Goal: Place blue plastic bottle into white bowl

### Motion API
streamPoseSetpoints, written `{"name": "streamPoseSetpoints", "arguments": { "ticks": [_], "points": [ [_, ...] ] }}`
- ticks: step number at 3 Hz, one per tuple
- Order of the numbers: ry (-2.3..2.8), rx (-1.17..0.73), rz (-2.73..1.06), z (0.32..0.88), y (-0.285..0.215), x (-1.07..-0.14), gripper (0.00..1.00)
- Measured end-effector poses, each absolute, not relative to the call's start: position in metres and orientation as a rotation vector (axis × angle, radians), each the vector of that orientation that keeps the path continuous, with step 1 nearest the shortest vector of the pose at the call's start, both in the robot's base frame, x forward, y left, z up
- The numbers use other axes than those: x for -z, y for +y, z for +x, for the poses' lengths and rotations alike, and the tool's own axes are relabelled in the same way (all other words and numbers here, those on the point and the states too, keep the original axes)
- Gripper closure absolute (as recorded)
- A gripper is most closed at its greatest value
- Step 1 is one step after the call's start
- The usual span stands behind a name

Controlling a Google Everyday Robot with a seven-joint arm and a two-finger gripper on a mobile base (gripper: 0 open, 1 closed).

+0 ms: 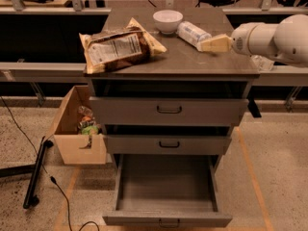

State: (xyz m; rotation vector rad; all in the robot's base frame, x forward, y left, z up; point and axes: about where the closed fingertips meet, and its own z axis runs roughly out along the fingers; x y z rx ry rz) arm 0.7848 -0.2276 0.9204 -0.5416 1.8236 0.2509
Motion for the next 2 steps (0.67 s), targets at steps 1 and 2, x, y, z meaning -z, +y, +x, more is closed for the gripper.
{"name": "streamPoseSetpoints", "arguments": {
  "ticks": [1,2],
  "points": [
    [1.815,-0.279,-0.53,0.808,-0.223,-0.909,0.0],
    [1.806,-0.267,-0.526,0.835,-0.225,-0.897,0.0]
  ]
}}
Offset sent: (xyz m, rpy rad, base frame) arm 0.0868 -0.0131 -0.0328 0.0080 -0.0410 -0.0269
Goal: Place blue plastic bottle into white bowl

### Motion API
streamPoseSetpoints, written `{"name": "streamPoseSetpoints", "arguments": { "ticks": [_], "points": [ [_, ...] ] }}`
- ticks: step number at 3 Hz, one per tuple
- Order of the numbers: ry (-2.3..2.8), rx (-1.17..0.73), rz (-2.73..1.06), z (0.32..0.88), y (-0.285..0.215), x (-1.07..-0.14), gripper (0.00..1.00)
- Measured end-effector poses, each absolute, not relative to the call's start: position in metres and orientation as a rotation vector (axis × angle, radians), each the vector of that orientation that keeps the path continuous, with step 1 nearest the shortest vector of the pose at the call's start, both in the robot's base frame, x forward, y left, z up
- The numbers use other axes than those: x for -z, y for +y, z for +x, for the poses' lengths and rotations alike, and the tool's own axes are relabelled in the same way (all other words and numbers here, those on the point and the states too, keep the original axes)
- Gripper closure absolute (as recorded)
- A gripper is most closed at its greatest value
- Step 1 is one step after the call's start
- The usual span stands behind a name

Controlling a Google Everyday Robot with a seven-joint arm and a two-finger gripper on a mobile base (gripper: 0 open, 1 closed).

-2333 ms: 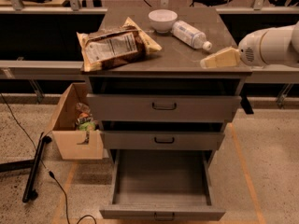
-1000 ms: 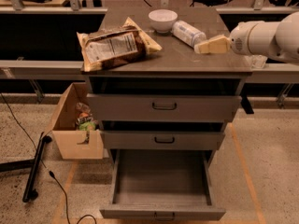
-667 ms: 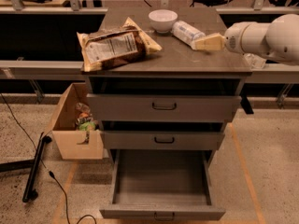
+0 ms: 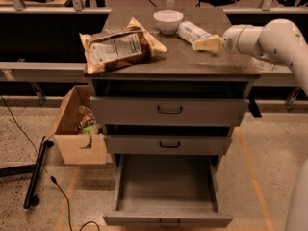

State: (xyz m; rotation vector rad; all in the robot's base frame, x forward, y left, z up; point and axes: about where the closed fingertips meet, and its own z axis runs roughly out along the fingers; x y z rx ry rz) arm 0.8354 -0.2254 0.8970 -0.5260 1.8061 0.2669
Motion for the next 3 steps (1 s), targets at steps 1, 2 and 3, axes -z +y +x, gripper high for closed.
{"name": "streamPoseSetpoints", "arguments": {
  "ticks": [1,2,3],
  "points": [
    [1.809,-0.234,-0.532,0.856,-0.232,-0.885,0.0],
    [1.829,-0.218,-0.54,0.864,-0.235,-0.871,0.0],
    [1.844,-0.221,-0.562,0.868,-0.234,-0.862,0.17]
  ]
}}
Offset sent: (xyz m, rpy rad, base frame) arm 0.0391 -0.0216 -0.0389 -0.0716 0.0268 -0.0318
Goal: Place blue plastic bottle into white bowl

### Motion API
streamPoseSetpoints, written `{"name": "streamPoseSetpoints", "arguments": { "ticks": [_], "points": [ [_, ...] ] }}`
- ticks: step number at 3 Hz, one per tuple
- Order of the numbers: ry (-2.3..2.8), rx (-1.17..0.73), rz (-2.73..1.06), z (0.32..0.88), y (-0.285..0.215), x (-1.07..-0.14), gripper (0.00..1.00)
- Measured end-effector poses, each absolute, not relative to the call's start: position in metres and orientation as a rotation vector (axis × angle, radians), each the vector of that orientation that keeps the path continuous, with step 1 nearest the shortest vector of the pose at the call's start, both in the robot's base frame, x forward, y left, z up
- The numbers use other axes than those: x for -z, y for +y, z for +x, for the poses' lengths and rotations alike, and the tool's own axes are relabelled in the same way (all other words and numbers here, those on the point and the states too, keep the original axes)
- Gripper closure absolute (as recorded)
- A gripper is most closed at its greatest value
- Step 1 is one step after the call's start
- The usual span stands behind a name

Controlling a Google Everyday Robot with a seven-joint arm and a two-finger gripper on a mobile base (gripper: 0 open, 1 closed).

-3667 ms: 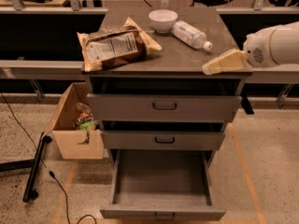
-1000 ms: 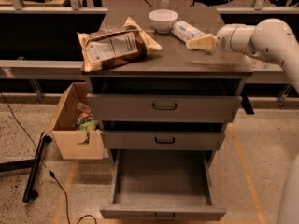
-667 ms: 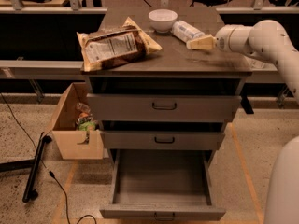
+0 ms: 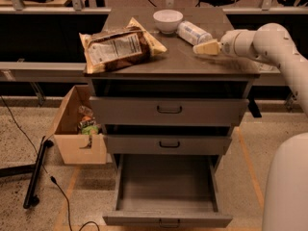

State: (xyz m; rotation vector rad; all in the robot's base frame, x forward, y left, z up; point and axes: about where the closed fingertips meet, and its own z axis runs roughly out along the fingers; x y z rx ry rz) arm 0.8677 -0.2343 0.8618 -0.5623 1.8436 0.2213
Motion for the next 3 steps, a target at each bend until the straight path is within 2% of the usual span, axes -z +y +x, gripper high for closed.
{"name": "streamPoseSetpoints", "arguments": {
  "ticks": [3],
  "points": [
    [1.835,-0.24,-0.606,0.869,-0.22,-0.863,0.87]
  ]
}}
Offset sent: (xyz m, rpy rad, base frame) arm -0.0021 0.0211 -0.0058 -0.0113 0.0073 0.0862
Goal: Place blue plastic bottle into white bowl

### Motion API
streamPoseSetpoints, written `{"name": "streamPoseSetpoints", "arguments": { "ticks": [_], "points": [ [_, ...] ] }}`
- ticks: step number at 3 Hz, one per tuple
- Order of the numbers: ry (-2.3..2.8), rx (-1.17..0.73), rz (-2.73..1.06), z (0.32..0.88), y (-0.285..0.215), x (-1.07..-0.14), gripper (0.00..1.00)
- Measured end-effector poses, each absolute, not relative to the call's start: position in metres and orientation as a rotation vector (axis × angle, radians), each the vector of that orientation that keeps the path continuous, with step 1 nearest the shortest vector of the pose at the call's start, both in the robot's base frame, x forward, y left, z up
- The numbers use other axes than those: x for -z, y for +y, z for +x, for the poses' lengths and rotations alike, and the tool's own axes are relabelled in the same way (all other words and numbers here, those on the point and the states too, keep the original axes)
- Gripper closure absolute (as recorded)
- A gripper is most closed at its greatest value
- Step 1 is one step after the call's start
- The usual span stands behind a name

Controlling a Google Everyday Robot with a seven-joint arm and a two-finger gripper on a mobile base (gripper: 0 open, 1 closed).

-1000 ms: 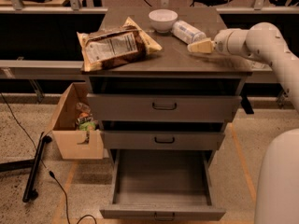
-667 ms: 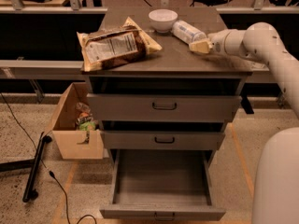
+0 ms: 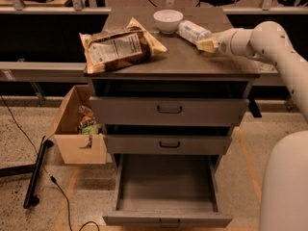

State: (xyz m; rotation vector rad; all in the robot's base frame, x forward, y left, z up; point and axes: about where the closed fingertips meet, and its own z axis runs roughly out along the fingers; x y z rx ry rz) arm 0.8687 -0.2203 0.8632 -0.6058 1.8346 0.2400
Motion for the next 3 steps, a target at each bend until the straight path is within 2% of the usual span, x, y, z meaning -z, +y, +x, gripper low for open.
{"name": "streamPoseSetpoints", "arguments": {
  "ticks": [1,3],
  "points": [
    [1.848,-0.177,-0.57,0.869,-0.232,-0.89,1.0],
    [1.888,-0.054,-0.505,0.866,-0.263,-0.927,1.0]
  ]
}}
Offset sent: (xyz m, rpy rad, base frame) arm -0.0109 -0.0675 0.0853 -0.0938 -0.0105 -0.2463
